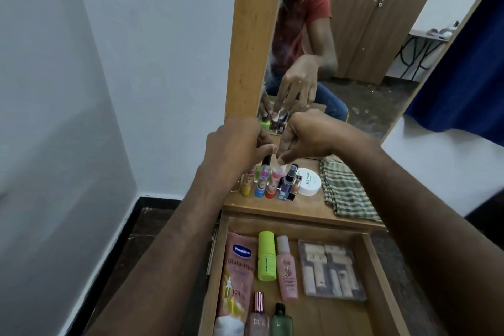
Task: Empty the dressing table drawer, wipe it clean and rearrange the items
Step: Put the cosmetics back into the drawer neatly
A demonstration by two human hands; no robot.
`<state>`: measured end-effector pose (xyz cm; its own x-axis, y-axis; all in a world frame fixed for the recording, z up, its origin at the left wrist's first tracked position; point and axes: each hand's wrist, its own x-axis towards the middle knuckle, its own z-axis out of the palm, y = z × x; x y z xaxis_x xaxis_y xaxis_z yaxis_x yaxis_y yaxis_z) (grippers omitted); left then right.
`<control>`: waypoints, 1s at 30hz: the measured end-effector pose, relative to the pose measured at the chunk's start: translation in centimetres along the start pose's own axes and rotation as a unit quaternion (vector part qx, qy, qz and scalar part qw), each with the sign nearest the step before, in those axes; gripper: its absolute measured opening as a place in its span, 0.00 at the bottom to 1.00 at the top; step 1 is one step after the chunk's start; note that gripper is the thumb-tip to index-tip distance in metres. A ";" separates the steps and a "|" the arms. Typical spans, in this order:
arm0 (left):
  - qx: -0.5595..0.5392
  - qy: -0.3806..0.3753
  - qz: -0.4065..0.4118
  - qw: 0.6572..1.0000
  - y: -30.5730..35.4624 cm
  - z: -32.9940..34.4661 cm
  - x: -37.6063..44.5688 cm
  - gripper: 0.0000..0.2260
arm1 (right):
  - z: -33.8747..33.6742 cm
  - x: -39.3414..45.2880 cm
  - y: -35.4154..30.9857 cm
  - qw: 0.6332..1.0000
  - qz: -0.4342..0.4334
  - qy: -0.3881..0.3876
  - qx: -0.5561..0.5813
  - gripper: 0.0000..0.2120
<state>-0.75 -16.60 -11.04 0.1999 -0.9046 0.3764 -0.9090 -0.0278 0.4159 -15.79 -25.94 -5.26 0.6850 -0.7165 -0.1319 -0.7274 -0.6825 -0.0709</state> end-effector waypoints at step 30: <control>-0.036 0.178 0.013 0.983 -0.5 -2.0 0.7 0.12 | -1.8 -8.6 -0.7 0.902 0.019 0.419 0.107 0.04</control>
<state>0.63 -16.39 -9.29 0.3050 -0.6974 0.6485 -0.8893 0.0350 0.4559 -21.12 -19.54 -2.32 0.3834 -0.6582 0.6479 -0.6803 -0.6758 -0.2838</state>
